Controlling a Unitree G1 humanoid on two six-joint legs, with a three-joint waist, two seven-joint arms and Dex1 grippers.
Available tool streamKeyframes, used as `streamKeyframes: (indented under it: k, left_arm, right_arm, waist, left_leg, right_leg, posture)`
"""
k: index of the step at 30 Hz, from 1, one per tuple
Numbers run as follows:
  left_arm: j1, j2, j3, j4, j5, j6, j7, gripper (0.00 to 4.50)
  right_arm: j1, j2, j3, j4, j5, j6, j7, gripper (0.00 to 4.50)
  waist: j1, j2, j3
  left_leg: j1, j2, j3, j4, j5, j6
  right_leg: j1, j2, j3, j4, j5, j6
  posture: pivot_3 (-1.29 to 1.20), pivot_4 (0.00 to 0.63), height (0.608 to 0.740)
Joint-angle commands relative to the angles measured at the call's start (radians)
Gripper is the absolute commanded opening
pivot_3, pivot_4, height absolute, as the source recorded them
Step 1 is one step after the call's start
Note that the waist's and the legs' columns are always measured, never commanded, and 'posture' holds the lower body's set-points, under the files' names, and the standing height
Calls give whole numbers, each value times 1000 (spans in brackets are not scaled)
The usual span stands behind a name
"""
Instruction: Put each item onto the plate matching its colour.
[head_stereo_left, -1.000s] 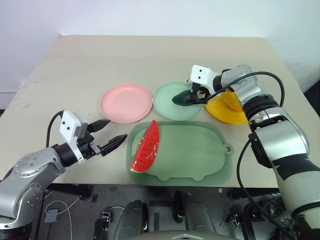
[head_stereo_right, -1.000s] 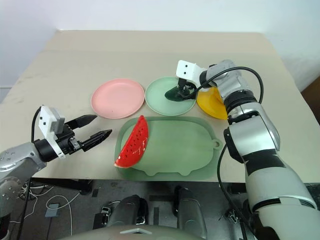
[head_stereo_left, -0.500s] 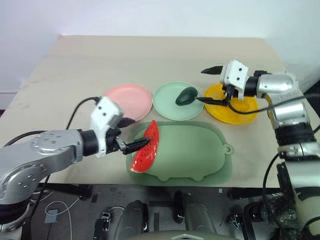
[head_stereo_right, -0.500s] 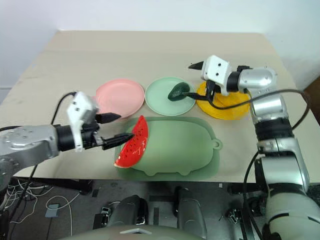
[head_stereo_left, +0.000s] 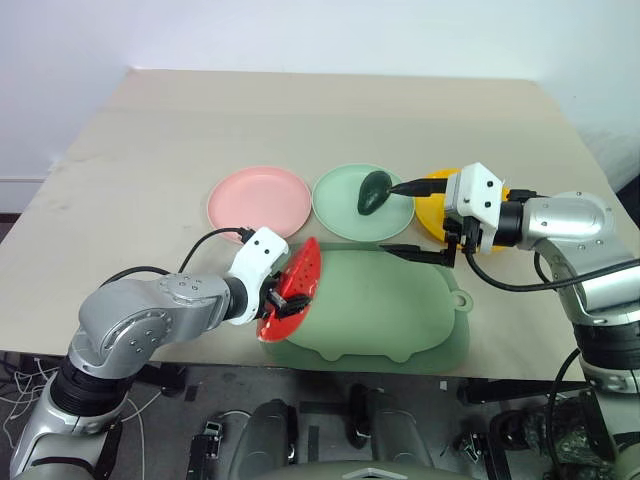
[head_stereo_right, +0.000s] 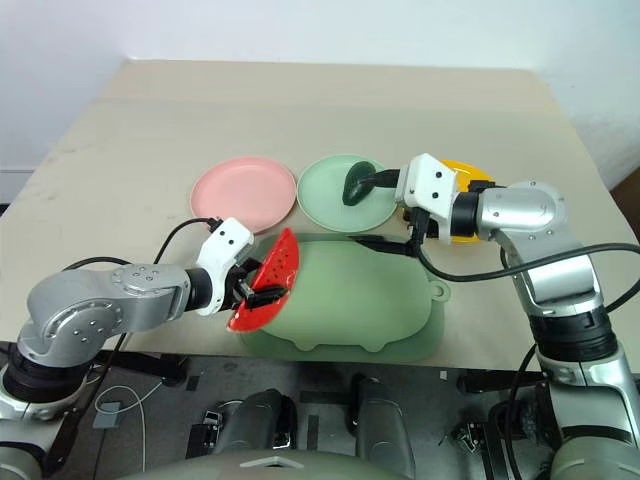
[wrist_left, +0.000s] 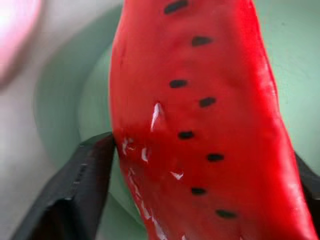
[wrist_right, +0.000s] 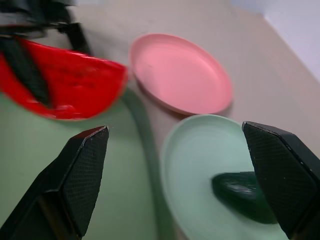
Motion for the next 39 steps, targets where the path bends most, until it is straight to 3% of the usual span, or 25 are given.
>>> streamKeyframes:
  k: [1,10,14,19,22,25,31,39]
  left_arm:
    - [-4,-10,11,-16,36,-4,-26,3574]
    - [-106,-55,107,26,90,-40,-47,3563]
    - [-228,-46,115,233,215,-127,-71,3563]
    - [-398,-82,-18,610,427,-289,-162,3563]
    - [-453,-129,-50,755,498,-375,-231,4488]
    - [-492,-159,-58,833,552,-419,-274,4488]
    - [-506,-170,-1,817,585,-412,-305,4488]
    - [-311,-17,265,425,466,-333,-374,4488]
  right_arm:
    - [36,-16,-19,-73,24,26,-17,4500]
    - [113,-23,-11,-134,56,76,-19,4500]
    - [132,-8,18,-152,58,89,-34,4500]
    - [136,7,43,-135,41,83,-58,4500]
    - [148,0,31,-128,34,83,-78,4500]
    - [176,-20,5,-141,35,92,-94,4500]
    - [223,-65,-60,-136,49,96,-106,4500]
    - [279,-110,-141,-93,61,112,-106,4500]
  waist:
    - [1,0,0]
    - [2,-1,1]
    - [1,-2,0]
    - [2,-2,0]
    - [3,-2,1]
    - [2,-3,1]
    - [0,-3,1]
    - [-3,-3,1]
  left_leg:
    - [0,0,0,0,0,0]
    - [-1,0,-1,1,0,0]
    - [0,-1,-1,1,-1,1]
    - [-1,-2,0,1,0,1]
    - [-2,-2,1,1,-1,1]
    - [-3,-2,2,1,-1,2]
    - [-2,-1,2,1,-1,2]
    - [-2,1,0,1,-1,1]
  right_leg:
    - [0,0,0,0,0,0]
    - [0,0,0,0,0,0]
    - [1,0,-1,0,0,0]
    - [1,0,-1,-1,0,0]
    - [1,0,-2,-1,0,0]
    - [0,0,-3,-1,0,1]
    - [0,-1,-2,-1,0,1]
    - [-1,0,-1,0,0,1]
  posture:
    - [0,150,740]
    - [0,150,740]
    - [0,150,740]
    - [0,150,740]
    - [0,150,740]
    - [0,150,740]
    - [0,150,740]
    - [0,150,740]
